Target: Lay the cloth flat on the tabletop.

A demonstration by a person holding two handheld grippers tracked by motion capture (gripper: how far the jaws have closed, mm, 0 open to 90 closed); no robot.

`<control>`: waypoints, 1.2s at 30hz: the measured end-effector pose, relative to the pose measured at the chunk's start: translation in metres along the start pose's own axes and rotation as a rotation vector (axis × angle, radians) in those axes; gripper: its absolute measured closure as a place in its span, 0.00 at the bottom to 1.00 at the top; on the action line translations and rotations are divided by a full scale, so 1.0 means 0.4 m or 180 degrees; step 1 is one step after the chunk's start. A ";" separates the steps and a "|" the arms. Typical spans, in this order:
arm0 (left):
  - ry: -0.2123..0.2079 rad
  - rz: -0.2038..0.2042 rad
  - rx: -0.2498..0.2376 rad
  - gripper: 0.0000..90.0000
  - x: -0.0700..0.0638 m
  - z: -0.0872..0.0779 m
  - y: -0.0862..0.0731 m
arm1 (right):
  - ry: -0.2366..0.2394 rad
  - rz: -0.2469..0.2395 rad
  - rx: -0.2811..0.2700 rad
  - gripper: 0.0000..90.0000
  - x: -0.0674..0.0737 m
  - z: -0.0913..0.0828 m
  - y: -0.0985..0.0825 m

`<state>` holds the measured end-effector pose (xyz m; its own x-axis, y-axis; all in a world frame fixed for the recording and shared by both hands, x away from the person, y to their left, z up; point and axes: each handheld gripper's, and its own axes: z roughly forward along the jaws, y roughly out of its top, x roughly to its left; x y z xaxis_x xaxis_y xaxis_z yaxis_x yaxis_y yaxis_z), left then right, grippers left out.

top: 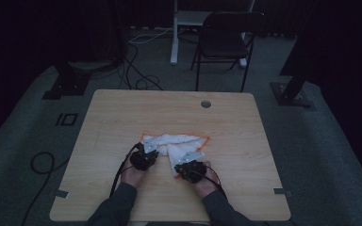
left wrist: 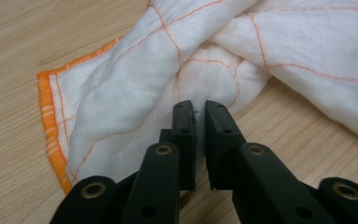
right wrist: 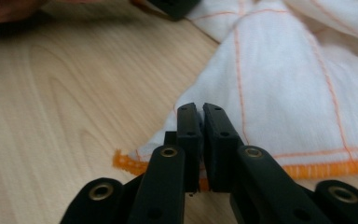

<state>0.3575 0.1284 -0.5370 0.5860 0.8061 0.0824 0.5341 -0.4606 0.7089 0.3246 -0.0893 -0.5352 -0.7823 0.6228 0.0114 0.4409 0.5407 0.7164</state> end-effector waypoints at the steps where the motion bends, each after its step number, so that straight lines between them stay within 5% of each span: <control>1: -0.0015 -0.0005 0.0000 0.95 0.001 -0.003 0.000 | -0.0020 0.0021 -0.0003 0.97 -0.004 -0.004 -0.001; 7: -0.0055 0.0019 -0.0076 0.96 0.008 -0.032 0.009 | -0.0181 0.0138 -0.0072 0.97 -0.044 -0.034 -0.010; 23: -0.0023 -0.0275 -0.0246 0.97 0.095 -0.095 0.003 | -0.0665 0.0435 -0.0267 0.98 -0.161 -0.130 -0.029; 36: -0.0060 -0.0197 -0.0214 0.95 0.067 -0.066 0.019 | -0.0872 0.0474 -0.0225 0.98 -0.172 -0.145 -0.039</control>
<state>0.3611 0.1562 -0.5110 0.5648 0.8249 0.0243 0.5278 -0.3837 0.7578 0.3462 -0.1735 -0.5065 -0.5596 0.8265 -0.0615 0.5026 0.3975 0.7677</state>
